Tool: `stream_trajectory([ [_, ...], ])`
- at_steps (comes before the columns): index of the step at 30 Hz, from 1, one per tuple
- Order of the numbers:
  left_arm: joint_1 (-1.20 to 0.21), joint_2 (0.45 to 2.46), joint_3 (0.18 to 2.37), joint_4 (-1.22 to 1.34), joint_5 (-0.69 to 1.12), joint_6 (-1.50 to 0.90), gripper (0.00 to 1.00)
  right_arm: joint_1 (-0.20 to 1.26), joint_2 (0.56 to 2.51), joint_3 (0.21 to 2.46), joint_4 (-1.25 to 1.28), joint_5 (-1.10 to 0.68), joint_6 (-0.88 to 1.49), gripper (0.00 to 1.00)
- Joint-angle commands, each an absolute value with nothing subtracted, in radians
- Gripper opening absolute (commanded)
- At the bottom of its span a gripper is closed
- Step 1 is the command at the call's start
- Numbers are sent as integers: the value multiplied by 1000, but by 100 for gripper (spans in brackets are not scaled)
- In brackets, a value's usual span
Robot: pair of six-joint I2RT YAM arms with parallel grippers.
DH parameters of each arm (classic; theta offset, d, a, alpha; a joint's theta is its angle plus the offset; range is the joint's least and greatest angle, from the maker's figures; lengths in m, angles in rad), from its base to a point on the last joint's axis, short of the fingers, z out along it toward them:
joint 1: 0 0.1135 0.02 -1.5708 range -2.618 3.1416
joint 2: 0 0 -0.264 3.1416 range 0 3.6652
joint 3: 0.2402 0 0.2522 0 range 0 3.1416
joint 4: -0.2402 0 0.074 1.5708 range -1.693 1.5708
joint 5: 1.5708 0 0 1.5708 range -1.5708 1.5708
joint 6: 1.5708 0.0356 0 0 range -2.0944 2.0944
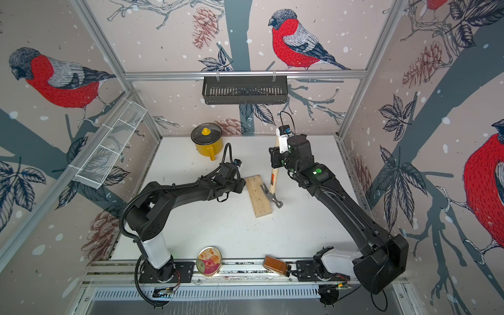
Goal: Use a claw hammer to pull out a nail
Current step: Remove the nail from the mounting plate.
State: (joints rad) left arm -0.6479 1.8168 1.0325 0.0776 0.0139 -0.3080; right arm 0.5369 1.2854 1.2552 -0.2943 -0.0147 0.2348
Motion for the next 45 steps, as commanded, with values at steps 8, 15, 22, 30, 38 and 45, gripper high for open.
stream_trajectory([
  [8,-624,1853,1041,137,139,-360,49,623,1366,1338,-289,155,162,0],
  [15,-624,1877,1053,132,164,-368,49,637,1411,1361,-288,179,142,0],
  [22,-624,1889,1072,93,139,-363,49,652,1457,1398,-295,190,124,0],
  [30,-623,1894,1086,62,119,-361,49,670,1509,1454,-318,207,112,0],
  [38,-623,1888,1086,63,126,-367,49,683,1557,1522,-351,219,102,0],
  [45,-623,1882,1086,60,126,-366,49,689,1586,1538,-347,203,103,0],
])
